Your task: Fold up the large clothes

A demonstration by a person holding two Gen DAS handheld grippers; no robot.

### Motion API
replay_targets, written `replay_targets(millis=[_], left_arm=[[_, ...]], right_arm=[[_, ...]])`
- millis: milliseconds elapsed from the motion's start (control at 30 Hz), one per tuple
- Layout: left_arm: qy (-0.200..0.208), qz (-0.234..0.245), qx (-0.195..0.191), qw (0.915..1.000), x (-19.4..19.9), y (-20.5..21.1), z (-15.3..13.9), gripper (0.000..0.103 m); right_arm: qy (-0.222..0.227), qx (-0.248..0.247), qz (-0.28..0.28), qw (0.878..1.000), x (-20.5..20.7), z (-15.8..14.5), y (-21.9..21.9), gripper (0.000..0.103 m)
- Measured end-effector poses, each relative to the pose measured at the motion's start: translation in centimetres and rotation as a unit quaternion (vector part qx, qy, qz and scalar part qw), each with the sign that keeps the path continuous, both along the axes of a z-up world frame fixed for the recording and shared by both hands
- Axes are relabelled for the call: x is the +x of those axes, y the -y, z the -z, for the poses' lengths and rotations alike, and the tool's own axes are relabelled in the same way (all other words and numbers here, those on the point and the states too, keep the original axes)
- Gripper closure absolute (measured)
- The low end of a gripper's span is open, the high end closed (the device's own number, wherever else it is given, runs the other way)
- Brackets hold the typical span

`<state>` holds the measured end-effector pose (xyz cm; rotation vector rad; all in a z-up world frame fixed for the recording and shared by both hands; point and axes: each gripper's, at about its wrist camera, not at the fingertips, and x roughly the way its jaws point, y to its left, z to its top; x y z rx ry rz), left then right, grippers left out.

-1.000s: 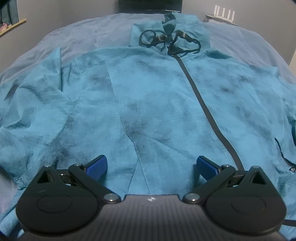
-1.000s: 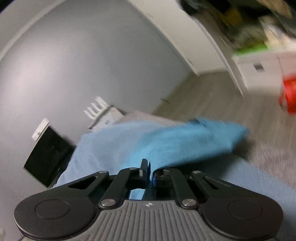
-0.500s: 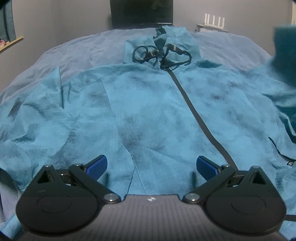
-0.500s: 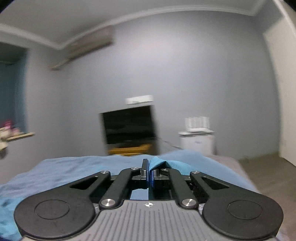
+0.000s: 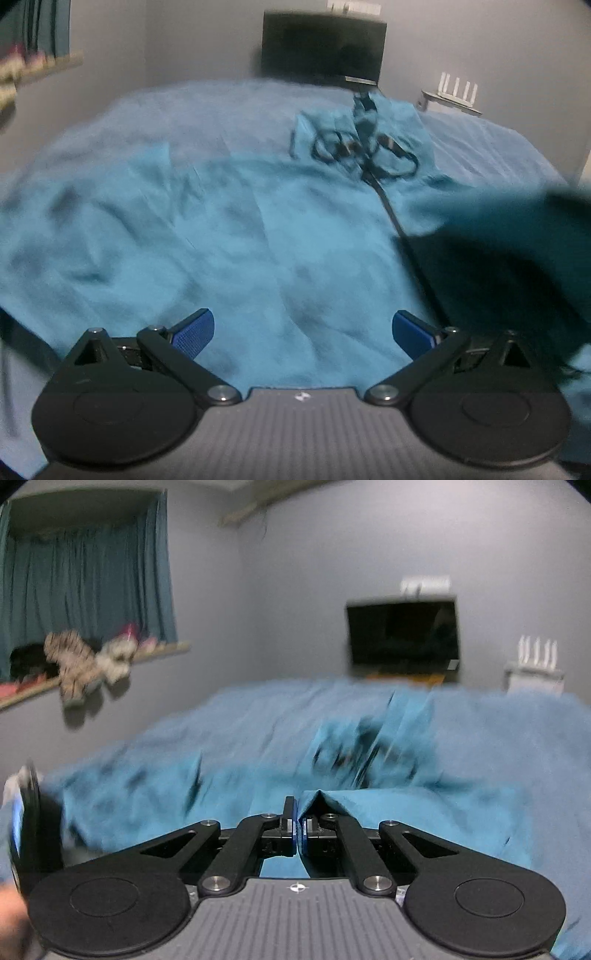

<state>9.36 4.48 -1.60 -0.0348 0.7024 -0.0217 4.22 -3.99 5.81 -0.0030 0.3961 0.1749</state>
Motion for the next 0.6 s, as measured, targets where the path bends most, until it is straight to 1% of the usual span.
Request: replay_targets(millis=[67, 133, 167, 200, 233, 267, 333, 367, 400, 467, 533, 600], left_arm=[[0.013, 0.003, 0.016, 0.9998, -0.1, -0.1, -0.2, 0.0], [0.01, 0.01, 0.009, 0.9999, 0.0, -0.1, -0.2, 0.0], [0.006, 0.015, 0.002, 0.9999, 0.1, -0.1, -0.1, 0.0], [0.002, 0.024, -0.003, 0.9997, 0.2, 0.0, -0.1, 0.0], [-0.002, 0.033, -0.006, 0.9994, 0.2, 0.2, 0.0, 0.0], [-0.006, 0.043, -0.009, 0.999, 0.3, 0.5, 0.1, 0.0], [-0.014, 0.065, -0.012, 0.9977, 0.4, 1.3, 0.2, 0.0], [-0.018, 0.077, -0.012, 0.9968, 0.4, 1.9, 0.2, 0.0], [-0.021, 0.09, -0.012, 0.9957, 0.2, 2.4, 0.1, 0.0], [-0.027, 0.113, -0.011, 0.9931, 0.0, 3.9, 0.0, 0.0], [-0.031, 0.152, -0.013, 0.9878, -0.3, 5.7, -0.3, 0.0], [-0.033, 0.19, -0.004, 0.9812, -0.5, 8.1, -0.6, 0.0]], right_arm=[[-0.045, -0.002, -0.01, 0.999, 0.0, 2.8, -0.3, 0.094], [-0.097, 0.014, -0.017, 0.995, 0.1, 4.5, 0.5, 0.073], [-0.112, 0.023, -0.016, 0.993, -0.2, 5.1, 1.3, 0.069], [-0.116, 0.03, -0.012, 0.993, -1.0, 5.1, 1.9, 0.064], [-0.117, 0.031, -0.005, 0.993, -1.4, 5.0, 2.8, 0.055], [-0.116, 0.03, 0.003, 0.993, -2.4, 4.7, 3.2, 0.05], [-0.117, 0.033, 0.022, 0.992, -3.6, 4.1, 4.5, 0.034], [-0.117, 0.032, 0.041, 0.992, -4.3, 4.2, 5.6, 0.03], [-0.118, 0.032, 0.059, 0.991, -4.0, 3.7, 7.5, 0.027], [-0.108, 0.031, 0.099, 0.989, -4.8, 2.9, 9.6, 0.027], [-0.097, 0.031, 0.146, 0.984, -4.9, 2.5, 11.8, 0.026], [-0.092, 0.038, 0.188, 0.977, -5.0, 2.5, 14.2, 0.026]])
